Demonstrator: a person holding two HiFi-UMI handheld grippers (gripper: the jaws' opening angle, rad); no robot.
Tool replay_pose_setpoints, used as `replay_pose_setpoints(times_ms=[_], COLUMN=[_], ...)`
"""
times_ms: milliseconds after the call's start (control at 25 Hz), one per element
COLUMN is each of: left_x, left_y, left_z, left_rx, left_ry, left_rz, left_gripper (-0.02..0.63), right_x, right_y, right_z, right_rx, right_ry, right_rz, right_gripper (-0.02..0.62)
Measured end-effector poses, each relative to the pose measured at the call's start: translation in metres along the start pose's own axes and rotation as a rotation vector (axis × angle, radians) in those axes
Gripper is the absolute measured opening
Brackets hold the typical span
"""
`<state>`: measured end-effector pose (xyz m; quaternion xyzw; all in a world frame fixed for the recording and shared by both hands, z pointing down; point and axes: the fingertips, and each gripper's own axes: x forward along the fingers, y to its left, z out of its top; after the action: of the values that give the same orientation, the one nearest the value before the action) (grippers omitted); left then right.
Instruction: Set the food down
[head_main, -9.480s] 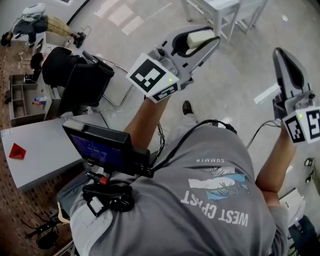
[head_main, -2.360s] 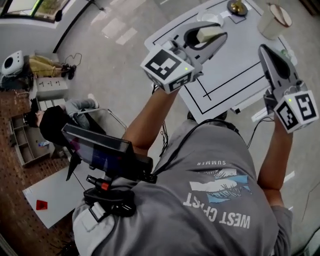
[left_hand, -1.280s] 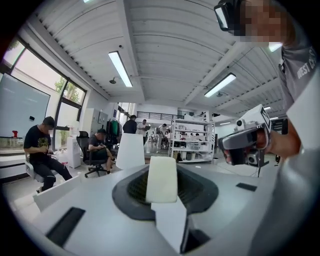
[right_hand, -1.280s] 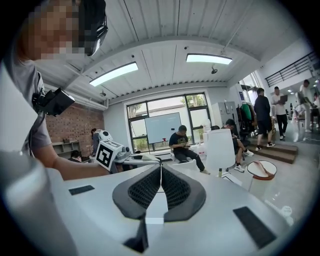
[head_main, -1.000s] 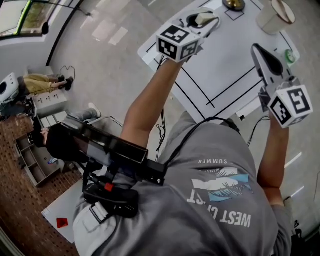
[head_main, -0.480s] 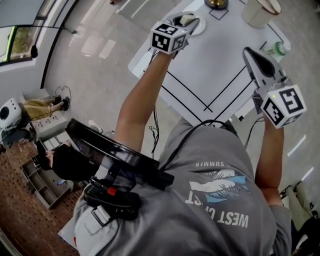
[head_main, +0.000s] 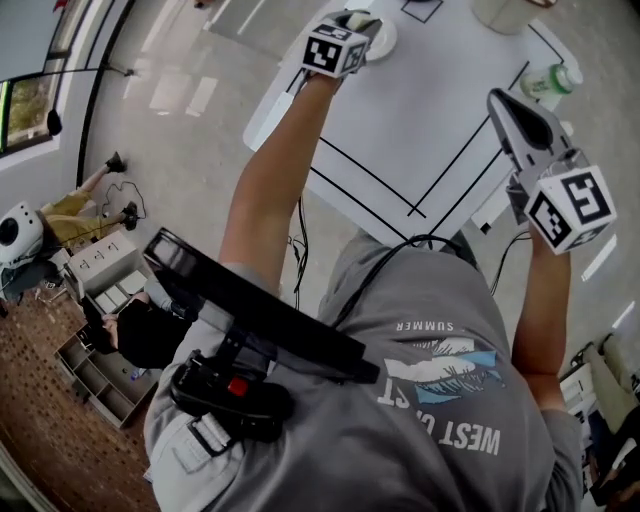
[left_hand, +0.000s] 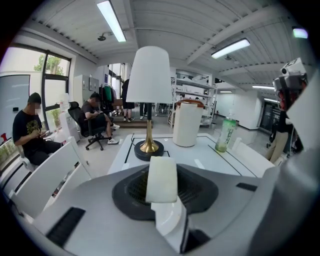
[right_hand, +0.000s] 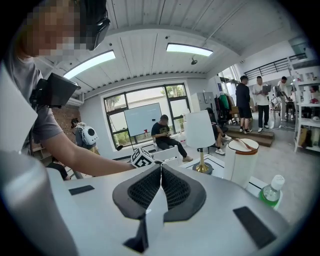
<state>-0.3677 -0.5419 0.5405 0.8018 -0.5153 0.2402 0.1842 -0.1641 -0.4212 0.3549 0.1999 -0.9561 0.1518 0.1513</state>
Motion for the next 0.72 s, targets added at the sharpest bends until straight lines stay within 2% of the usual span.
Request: replay_pose_setpoints(times_ms=[240,720], left_x=[0.035,0.068], left_y=[0.018,0.035], left_z=[-0.029,-0.049], left_rx=[0.042,0.214], left_ry=[0.100,0.175], left_rz=[0.015,0.066], left_gripper=[0.101,0.101], right_x=[0.010,0.028], right_y=[-0.011,-0.021], right_z=[-0.010,-0.020], right_rx=[0.021,0.035], right_ry=[0.030,0.074], right_rz=[-0.018,-0.021], right_gripper=[0.008,0.008])
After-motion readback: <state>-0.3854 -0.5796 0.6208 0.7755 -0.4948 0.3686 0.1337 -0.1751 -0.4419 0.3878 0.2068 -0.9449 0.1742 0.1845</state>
